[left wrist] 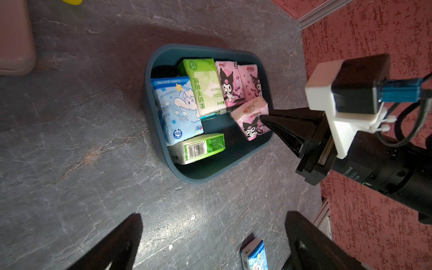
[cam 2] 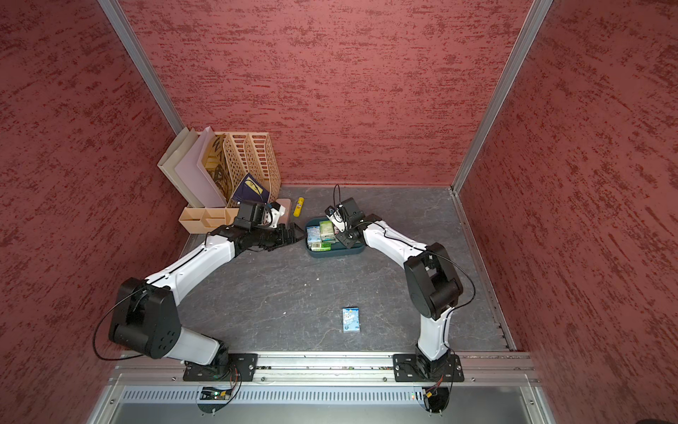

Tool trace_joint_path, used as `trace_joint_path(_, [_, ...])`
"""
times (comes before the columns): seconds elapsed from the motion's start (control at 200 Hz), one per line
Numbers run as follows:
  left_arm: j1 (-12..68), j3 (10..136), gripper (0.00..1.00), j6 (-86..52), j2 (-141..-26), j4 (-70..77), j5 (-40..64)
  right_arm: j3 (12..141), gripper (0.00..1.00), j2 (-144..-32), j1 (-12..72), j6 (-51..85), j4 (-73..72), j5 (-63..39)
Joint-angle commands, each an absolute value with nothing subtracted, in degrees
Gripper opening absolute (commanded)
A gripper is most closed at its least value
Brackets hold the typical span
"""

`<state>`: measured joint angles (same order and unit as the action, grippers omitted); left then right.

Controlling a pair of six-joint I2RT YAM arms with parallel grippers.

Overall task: Put the pocket tissues into the storage box
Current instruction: Place the pocket tissues in the storage box.

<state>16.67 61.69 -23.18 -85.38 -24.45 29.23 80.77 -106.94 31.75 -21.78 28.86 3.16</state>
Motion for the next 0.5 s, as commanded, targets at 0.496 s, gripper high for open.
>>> trace_joint_path(0.496, [15.6, 60.5, 1.0, -22.2, -83.1, -24.9, 28.4, 82.4, 0.39, -107.0, 32.1, -18.8, 30.2, -5.6])
